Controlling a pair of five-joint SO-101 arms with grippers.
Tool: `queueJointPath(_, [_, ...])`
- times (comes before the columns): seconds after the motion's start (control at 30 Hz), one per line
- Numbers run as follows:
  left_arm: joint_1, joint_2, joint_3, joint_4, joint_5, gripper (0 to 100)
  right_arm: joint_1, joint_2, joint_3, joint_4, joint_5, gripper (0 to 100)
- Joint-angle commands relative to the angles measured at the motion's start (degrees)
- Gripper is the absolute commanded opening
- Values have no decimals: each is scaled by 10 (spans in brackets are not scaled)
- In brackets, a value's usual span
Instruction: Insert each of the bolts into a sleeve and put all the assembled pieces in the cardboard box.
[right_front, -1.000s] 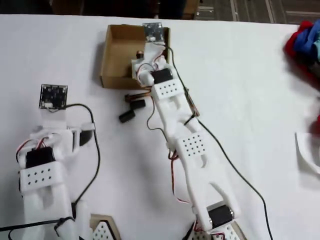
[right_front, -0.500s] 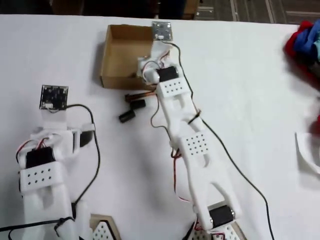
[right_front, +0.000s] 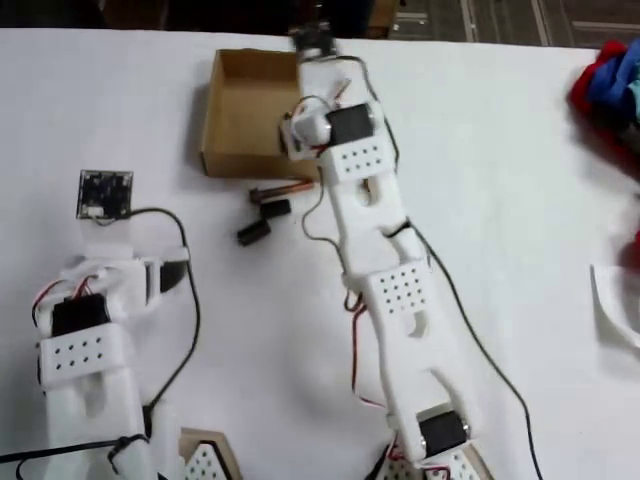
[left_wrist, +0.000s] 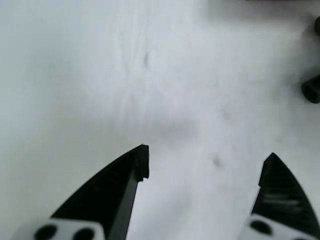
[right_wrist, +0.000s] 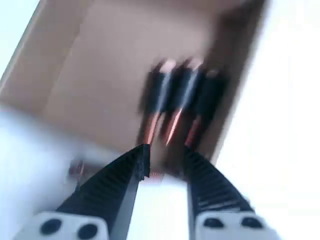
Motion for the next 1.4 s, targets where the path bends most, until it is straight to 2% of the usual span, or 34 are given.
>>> queueJointPath(0.0, [-4, -11, -13, -11, 44, 357, -27, -51, -10, 80, 51, 126])
queueJointPath(0.2, [-7, -11, -14, -9, 63, 357, -74, -55, 100, 79, 142, 125])
queueJointPath(0.37, [-42, -11, -16, -10, 63, 357, -105, -49, 149, 77, 211, 126])
queueJointPath(0.83, [-48, -11, -13, -5, 63, 357, -36, 51, 135, 76, 313, 125])
queueJointPath(1.23, [-48, -11, -15, 8, 63, 357, -49, 71, 72, 75, 315, 124])
queueJointPath(1.37, [-48, -11, -14, 10, 63, 357, -43, 68, 50, 75, 263, 125])
